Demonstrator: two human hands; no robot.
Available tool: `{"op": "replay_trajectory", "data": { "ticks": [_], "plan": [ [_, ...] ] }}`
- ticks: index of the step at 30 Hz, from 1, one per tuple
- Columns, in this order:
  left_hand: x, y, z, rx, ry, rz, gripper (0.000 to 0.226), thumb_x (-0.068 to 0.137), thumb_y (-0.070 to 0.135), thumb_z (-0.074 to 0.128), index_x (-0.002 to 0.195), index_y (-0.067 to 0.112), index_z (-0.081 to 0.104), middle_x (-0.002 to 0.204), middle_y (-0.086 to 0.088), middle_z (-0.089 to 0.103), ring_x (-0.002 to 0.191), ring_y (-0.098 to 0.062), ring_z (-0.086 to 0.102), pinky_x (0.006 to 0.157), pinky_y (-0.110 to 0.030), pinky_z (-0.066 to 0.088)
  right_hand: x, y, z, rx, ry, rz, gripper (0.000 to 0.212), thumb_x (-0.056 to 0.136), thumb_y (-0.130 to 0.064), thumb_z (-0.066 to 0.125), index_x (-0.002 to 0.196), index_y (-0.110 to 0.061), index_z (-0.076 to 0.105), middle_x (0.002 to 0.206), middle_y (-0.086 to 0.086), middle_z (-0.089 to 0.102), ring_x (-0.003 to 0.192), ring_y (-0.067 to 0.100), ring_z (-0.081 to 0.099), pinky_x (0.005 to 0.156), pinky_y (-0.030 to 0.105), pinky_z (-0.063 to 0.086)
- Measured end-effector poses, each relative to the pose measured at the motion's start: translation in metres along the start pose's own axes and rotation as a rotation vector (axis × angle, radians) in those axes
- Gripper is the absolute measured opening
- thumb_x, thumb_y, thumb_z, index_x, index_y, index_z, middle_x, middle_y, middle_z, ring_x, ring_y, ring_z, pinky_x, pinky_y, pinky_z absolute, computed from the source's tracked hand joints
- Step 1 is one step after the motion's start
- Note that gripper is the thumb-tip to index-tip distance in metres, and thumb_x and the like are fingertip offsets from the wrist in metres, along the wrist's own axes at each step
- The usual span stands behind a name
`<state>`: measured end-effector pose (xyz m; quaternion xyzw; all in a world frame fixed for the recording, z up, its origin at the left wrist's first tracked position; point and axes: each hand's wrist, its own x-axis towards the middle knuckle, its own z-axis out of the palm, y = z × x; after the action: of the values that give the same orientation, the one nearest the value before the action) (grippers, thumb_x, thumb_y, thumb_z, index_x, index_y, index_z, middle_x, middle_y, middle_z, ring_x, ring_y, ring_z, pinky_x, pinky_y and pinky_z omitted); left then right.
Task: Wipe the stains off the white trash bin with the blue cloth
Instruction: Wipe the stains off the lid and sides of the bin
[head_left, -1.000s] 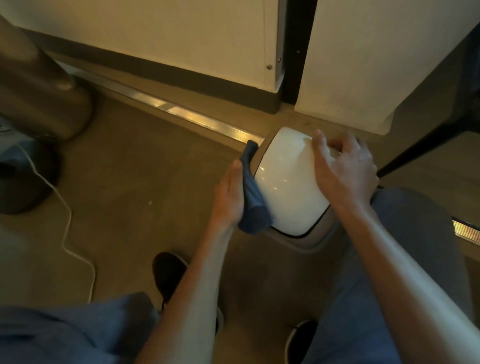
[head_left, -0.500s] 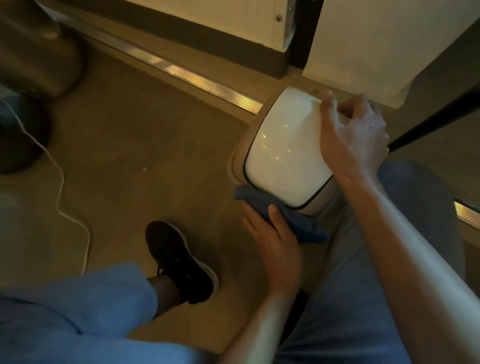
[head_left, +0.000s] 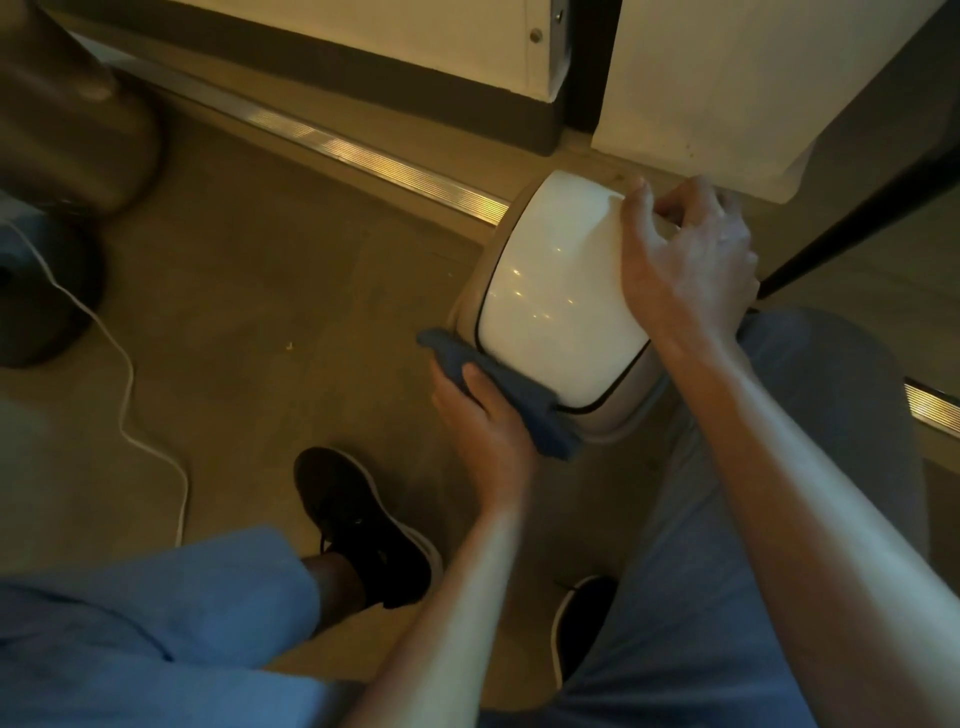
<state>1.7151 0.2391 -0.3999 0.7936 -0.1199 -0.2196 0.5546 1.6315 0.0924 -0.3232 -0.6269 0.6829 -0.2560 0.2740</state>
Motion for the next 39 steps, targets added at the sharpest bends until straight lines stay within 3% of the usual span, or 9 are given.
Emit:
{"op": "replay_trajectory", "data": {
  "ticks": [4,9,15,19,22,29,31,34,39],
  "plan": [
    [-0.053,-0.016,0.001,0.167,0.002,0.131,0.052,0.111,0.024,0.042,0.158,0.008,0.027,0.151,0.017,0.030,0.133,0.031,0.020,0.110,-0.002,0.016,-0.002,0.002,0.001,0.019,0.025,-0.017,0.053,0.100,-0.063,0.042,0.117,-0.018,0.062,0.116,0.000,0.055,0.100,0.012,0.052,0.079,0.031,0.041],
    [0.008,-0.004,0.002,0.047,-0.013,0.015,0.048,0.112,0.021,0.034,0.158,0.008,0.026,0.155,-0.005,0.039,0.144,-0.015,0.038,0.116,-0.022,0.026,-0.001,0.003,0.002,0.003,0.036,-0.006,0.051,0.100,-0.063,0.042,0.115,-0.019,0.062,0.111,-0.004,0.051,0.098,0.011,0.050,0.080,0.030,0.037],
    [0.015,-0.006,0.006,0.033,0.017,0.036,0.047,0.112,0.018,0.034,0.156,0.003,0.030,0.151,-0.008,0.043,0.142,-0.024,0.041,0.115,-0.020,0.028,0.000,0.002,0.001,0.006,0.036,-0.016,0.051,0.100,-0.061,0.042,0.117,-0.018,0.062,0.117,-0.001,0.056,0.099,0.011,0.051,0.081,0.030,0.039],
    [-0.049,-0.014,0.008,0.224,0.030,0.120,0.052,0.112,0.028,0.037,0.158,0.005,0.028,0.161,-0.002,0.033,0.150,-0.014,0.030,0.125,-0.034,0.022,-0.001,0.002,0.001,0.002,0.035,-0.017,0.050,0.101,-0.060,0.042,0.117,-0.017,0.062,0.117,-0.002,0.055,0.099,0.009,0.050,0.081,0.028,0.038],
    [-0.040,-0.012,0.008,0.142,-0.013,0.092,0.052,0.112,0.026,0.034,0.160,0.008,0.022,0.160,0.006,0.027,0.150,-0.008,0.025,0.121,-0.018,0.016,-0.002,0.001,-0.001,0.003,0.025,-0.024,0.049,0.102,-0.059,0.042,0.118,-0.016,0.062,0.121,0.002,0.057,0.100,0.010,0.051,0.081,0.029,0.039],
    [0.042,0.003,-0.003,0.021,-0.043,0.057,0.036,0.112,0.017,0.032,0.136,-0.004,0.048,0.125,-0.016,0.057,0.115,-0.023,0.055,0.099,-0.033,0.041,-0.004,-0.001,-0.003,0.009,-0.001,-0.037,0.050,0.103,-0.058,0.042,0.122,-0.015,0.060,0.126,0.004,0.057,0.108,0.016,0.058,0.085,0.032,0.046],
    [0.022,-0.002,0.000,0.057,-0.027,0.094,0.038,0.111,0.018,0.033,0.138,-0.005,0.046,0.134,-0.018,0.055,0.124,-0.025,0.053,0.106,-0.034,0.039,-0.005,-0.003,-0.004,0.017,-0.002,-0.035,0.050,0.103,-0.058,0.042,0.122,-0.015,0.059,0.125,0.004,0.057,0.110,0.018,0.059,0.090,0.036,0.050],
    [-0.029,-0.009,0.005,0.152,0.022,0.122,0.051,0.112,0.020,0.037,0.158,0.001,0.027,0.164,-0.009,0.030,0.151,-0.010,0.026,0.124,-0.025,0.017,-0.006,-0.003,-0.004,0.007,0.008,-0.031,0.051,0.103,-0.058,0.042,0.122,-0.014,0.060,0.125,0.005,0.057,0.110,0.019,0.060,0.090,0.036,0.050],
    [-0.021,-0.006,0.001,0.067,-0.057,0.080,0.052,0.112,0.022,0.035,0.160,0.007,0.021,0.156,0.010,0.033,0.142,0.010,0.028,0.118,-0.015,0.021,-0.007,-0.005,-0.003,0.013,-0.004,-0.034,0.051,0.103,-0.058,0.042,0.121,-0.014,0.060,0.124,0.004,0.058,0.109,0.020,0.060,0.091,0.040,0.052]
  ]
}}
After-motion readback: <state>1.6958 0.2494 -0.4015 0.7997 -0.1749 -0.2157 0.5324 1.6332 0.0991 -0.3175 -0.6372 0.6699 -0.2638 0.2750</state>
